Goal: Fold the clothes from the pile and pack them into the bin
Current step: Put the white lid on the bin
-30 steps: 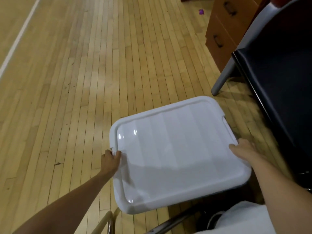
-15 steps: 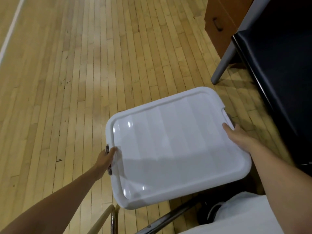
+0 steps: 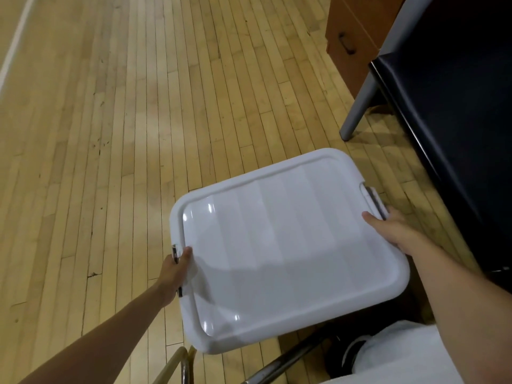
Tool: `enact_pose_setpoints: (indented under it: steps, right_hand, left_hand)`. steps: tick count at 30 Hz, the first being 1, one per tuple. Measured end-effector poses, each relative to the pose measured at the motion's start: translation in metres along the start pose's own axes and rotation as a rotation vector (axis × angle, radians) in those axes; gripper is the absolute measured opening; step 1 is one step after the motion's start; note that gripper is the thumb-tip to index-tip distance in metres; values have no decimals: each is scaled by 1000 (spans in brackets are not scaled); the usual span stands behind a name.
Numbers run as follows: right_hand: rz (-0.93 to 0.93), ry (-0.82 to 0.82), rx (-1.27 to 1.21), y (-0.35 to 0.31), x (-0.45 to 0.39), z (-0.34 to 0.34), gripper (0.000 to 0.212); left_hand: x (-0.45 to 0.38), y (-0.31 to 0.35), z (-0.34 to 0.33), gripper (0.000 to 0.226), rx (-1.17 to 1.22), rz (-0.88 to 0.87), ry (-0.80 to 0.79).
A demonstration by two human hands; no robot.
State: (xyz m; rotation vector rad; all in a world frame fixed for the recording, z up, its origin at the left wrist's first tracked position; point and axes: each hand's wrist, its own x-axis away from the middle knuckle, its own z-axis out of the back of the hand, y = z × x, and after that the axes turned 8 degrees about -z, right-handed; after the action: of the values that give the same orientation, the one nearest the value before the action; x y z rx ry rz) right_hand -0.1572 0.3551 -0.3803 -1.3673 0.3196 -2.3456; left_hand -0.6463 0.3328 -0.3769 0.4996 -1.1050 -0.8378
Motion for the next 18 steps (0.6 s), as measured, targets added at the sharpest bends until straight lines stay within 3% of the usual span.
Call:
enact_pose_setpoints:
  steps: [6,10,14,18]
  right_hand:
    - [146,134,106,-8,5,-9,53]
    - [161,194,125,-8,4,-14,50]
    - [218,300,337,-15,13,-18,39]
    - [206,351,480,-24,32,-18,45]
  left_hand:
    - [-8,-4,-7,53,-60,81,126]
    - [-8,5,-26,46,-94,144,223]
    - [-8,6,-33,47,-144,168,276]
    - [-11,13,-33,49,-137,228,312]
